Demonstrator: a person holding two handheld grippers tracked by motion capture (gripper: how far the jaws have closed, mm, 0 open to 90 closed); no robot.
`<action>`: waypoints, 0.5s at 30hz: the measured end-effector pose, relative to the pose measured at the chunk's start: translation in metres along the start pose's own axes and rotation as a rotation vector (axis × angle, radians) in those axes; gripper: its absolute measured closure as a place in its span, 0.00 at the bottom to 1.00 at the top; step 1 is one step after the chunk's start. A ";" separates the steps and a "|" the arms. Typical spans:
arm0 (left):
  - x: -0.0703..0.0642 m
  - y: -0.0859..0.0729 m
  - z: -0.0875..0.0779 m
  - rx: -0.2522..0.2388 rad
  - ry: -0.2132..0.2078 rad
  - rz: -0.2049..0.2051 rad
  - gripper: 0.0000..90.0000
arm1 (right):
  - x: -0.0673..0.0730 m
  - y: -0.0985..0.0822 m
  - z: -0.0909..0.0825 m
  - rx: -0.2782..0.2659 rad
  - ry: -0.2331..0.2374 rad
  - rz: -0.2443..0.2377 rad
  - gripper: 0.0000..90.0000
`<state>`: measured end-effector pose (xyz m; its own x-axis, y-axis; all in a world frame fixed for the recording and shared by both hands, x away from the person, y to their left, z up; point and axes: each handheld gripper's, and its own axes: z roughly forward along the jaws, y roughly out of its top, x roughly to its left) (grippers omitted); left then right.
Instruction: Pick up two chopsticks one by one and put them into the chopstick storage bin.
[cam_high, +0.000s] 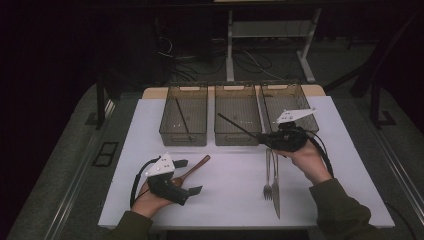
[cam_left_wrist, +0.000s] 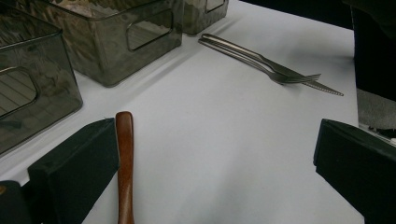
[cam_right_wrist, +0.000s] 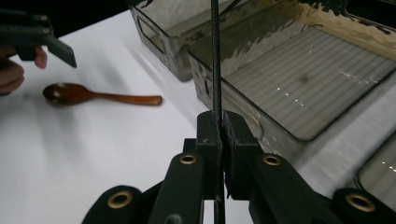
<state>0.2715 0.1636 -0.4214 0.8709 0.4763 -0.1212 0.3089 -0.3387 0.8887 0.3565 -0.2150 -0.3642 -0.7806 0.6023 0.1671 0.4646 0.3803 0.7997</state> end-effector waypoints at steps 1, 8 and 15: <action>0.000 0.000 0.000 0.000 -0.001 0.000 0.00 | 0.001 0.002 0.003 0.005 -0.001 -0.003 0.94; -0.001 0.000 0.001 -0.001 -0.006 0.000 0.00 | 0.002 0.017 0.019 0.019 -0.003 0.009 0.94; -0.001 0.001 0.002 -0.008 -0.008 -0.004 0.00 | 0.007 0.038 0.036 0.030 -0.008 -0.007 0.94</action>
<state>0.2714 0.1611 -0.4216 0.8727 0.4711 -0.1286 0.3097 -0.3303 0.8916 0.3832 -0.1711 -0.3532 -0.7807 0.6048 0.1573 0.4716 0.4050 0.7833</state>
